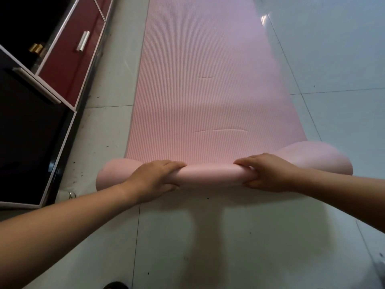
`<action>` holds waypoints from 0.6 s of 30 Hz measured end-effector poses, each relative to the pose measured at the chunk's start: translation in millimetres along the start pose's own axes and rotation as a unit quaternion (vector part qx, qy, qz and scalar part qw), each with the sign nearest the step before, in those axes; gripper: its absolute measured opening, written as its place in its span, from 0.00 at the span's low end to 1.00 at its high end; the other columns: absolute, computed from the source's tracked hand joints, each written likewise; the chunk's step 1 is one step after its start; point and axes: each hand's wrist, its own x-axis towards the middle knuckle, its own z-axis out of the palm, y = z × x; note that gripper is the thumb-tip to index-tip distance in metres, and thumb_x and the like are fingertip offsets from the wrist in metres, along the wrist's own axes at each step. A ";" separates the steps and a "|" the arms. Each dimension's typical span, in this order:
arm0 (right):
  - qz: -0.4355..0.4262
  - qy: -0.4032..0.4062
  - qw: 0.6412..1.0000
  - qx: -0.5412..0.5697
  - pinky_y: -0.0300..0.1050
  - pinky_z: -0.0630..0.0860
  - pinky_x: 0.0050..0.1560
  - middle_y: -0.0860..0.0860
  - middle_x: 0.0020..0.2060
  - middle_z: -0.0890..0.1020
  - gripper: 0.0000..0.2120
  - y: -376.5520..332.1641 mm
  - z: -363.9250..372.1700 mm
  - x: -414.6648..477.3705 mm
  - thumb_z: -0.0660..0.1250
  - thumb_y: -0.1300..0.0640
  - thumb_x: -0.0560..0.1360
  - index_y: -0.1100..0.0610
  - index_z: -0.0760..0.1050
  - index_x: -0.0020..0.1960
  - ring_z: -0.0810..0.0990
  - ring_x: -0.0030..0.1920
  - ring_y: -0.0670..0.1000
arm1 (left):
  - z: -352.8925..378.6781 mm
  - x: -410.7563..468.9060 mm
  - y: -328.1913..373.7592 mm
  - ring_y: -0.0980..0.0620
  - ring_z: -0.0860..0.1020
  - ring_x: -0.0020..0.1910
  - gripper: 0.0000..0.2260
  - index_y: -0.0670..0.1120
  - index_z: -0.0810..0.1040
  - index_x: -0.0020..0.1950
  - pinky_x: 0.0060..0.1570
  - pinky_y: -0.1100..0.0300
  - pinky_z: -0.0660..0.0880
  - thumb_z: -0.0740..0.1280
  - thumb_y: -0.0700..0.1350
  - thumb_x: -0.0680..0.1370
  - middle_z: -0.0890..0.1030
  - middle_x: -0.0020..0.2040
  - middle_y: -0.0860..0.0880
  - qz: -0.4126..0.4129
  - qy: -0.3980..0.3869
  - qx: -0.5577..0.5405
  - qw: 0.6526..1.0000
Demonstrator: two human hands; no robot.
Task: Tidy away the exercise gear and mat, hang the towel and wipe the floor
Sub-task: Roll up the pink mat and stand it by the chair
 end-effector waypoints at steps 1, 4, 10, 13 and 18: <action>-0.003 0.000 1.000 -0.003 0.42 0.68 0.51 0.50 0.57 0.80 0.26 -1.6 0.1 -2.2 0.69 0.48 0.69 0.48 0.69 0.66 0.76 0.56 0.54 | 0.3 -2.7 1.5 0.46 0.75 0.57 0.27 0.52 0.68 0.69 0.55 0.53 0.73 0.70 0.51 0.72 0.77 0.61 0.48 0.001 -0.001 -0.003 1.000; -0.010 -0.009 1.000 0.000 0.43 0.69 0.52 0.49 0.57 0.79 0.25 -6.1 3.6 -9.5 0.68 0.48 0.69 0.48 0.70 0.66 0.76 0.56 0.53 | 4.8 -14.0 5.6 0.46 0.75 0.58 0.27 0.52 0.69 0.69 0.56 0.54 0.72 0.71 0.50 0.71 0.77 0.62 0.49 0.003 -0.009 -0.014 1.000; -0.020 -0.057 0.998 0.003 0.41 0.69 0.56 0.47 0.60 0.77 0.26 -15.1 18.5 -31.8 0.67 0.46 0.70 0.46 0.67 0.67 0.75 0.59 0.51 | 19.0 -39.2 16.0 0.51 0.72 0.62 0.27 0.55 0.65 0.70 0.61 0.60 0.68 0.69 0.52 0.73 0.73 0.66 0.53 0.010 -0.044 -0.021 0.999; -0.026 -0.092 0.995 0.020 0.41 0.70 0.56 0.47 0.60 0.78 0.27 -19.5 22.4 -39.4 0.67 0.46 0.69 0.46 0.67 0.67 0.75 0.59 0.51 | 27.6 -51.2 19.8 0.54 0.70 0.65 0.28 0.57 0.63 0.71 0.62 0.63 0.64 0.68 0.54 0.74 0.71 0.68 0.55 0.020 -0.072 -0.029 0.997; -0.019 -0.105 0.993 0.046 0.35 0.66 0.51 0.46 0.60 0.78 0.29 -11.6 12.3 -23.0 0.71 0.46 0.69 0.48 0.68 0.68 0.76 0.58 0.48 | 15.9 -35.7 6.0 0.54 0.70 0.64 0.29 0.55 0.63 0.72 0.60 0.67 0.63 0.69 0.55 0.73 0.71 0.67 0.54 0.025 -0.074 -0.026 0.997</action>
